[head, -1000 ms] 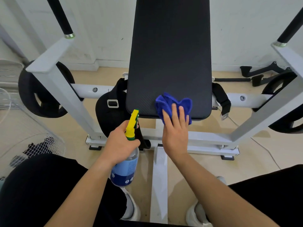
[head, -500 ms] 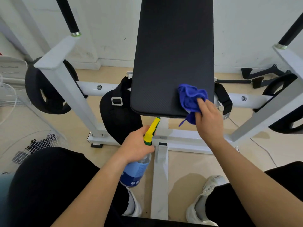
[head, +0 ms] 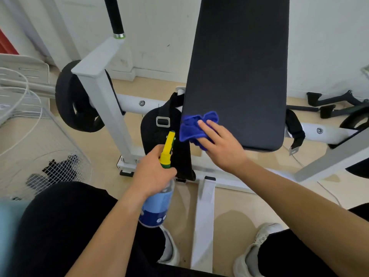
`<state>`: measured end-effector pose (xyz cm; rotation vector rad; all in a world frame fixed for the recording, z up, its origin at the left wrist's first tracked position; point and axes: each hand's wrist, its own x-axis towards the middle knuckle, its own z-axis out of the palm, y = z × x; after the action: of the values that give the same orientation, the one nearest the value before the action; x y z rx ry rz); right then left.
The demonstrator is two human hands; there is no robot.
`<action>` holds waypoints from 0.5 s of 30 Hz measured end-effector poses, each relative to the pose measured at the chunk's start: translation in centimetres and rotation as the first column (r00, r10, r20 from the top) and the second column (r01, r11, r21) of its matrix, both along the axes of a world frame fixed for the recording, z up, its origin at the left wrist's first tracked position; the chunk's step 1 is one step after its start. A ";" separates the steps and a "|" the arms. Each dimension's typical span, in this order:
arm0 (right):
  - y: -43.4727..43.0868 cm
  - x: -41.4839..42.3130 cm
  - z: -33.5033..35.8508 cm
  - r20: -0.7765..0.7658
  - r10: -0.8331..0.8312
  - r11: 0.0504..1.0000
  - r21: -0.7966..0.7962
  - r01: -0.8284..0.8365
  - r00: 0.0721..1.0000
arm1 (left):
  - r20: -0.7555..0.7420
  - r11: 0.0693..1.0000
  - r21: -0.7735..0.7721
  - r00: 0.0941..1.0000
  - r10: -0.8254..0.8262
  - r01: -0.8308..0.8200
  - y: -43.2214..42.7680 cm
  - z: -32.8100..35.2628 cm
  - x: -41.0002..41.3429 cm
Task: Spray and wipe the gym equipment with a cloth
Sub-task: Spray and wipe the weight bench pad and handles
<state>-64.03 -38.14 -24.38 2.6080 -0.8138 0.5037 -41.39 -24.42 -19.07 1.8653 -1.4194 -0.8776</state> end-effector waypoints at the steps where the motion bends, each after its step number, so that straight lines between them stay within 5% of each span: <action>1: -0.3 1.2 0.1 -0.069 0.055 0.998 -0.012 -0.056 0.996 | 0.000 0.999 -0.015 0.999 0.038 -0.038 0.1 0.4 0.7; 6: -1.8 5.8 2.4 -0.352 0.152 0.982 -0.055 -0.183 0.924 | -0.015 0.988 -0.059 0.990 0.142 -0.142 -0.4 1.2 2.0; 15: -0.4 -5.2 1.4 -0.355 0.108 0.970 -0.166 -0.177 0.928 | -0.077 0.983 -0.118 0.988 0.134 -0.142 -2.1 2.1 0.8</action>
<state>-69.19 -38.57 -22.98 2.4806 -0.4371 0.1443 -40.56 -26.52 -17.01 1.7998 -1.2573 -0.7614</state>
